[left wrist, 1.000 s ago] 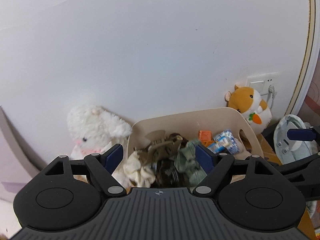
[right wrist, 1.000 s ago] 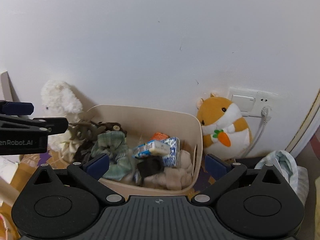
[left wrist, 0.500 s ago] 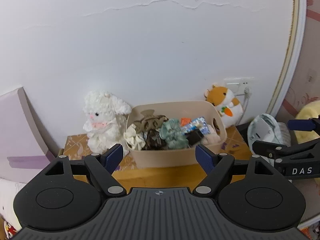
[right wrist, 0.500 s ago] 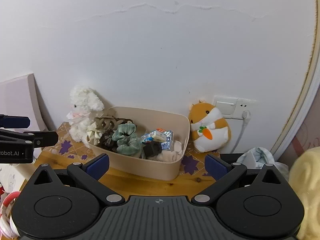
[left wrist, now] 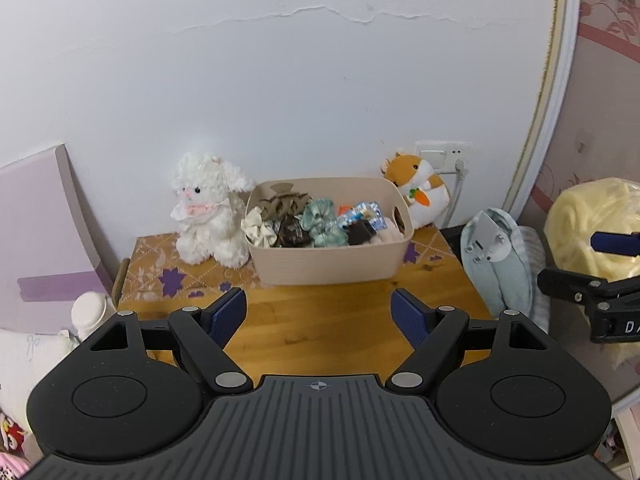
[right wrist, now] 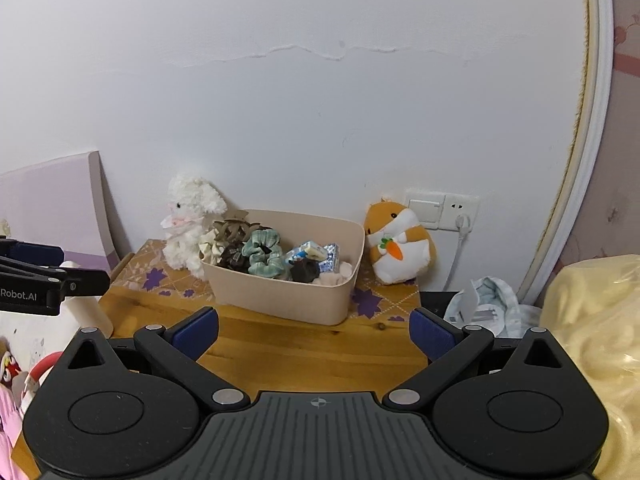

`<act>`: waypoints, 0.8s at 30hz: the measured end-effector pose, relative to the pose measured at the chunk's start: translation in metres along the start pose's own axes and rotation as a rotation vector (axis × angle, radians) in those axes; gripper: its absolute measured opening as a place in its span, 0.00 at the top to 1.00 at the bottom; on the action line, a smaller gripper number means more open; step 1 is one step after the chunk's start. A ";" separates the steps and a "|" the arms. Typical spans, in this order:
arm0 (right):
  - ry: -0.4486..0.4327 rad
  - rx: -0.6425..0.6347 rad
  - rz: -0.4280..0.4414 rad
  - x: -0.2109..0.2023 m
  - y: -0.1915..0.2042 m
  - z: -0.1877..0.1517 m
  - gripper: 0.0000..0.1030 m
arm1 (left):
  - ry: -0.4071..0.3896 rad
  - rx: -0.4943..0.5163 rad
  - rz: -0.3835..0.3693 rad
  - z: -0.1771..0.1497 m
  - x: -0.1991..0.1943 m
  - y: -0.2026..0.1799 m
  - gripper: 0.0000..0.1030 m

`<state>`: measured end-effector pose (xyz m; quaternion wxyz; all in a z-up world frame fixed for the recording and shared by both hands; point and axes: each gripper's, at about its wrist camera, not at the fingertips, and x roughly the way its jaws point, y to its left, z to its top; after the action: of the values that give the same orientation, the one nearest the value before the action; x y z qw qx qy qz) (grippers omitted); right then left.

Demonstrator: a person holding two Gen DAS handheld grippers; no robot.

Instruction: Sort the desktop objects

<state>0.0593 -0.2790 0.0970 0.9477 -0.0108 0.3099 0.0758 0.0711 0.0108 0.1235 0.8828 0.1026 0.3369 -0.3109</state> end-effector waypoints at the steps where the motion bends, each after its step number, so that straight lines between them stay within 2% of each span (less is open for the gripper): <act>1: -0.006 -0.006 0.003 -0.007 0.001 -0.003 0.00 | -0.003 0.005 -0.006 -0.003 -0.005 -0.001 0.21; 11: -0.030 -0.067 0.018 -0.058 0.014 -0.025 0.00 | -0.004 0.020 -0.039 -0.035 -0.052 -0.006 0.21; 19: -0.008 -0.066 0.015 -0.076 0.012 -0.045 0.00 | -0.002 0.064 -0.035 -0.055 -0.077 -0.014 0.21; 24: 0.016 -0.083 0.016 -0.078 0.010 -0.055 0.00 | 0.042 0.068 -0.050 -0.065 -0.078 -0.016 0.21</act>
<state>-0.0361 -0.2838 0.0988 0.9433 -0.0483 0.3140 0.0959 -0.0189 0.0609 0.1270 0.8636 0.1308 0.3469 -0.3418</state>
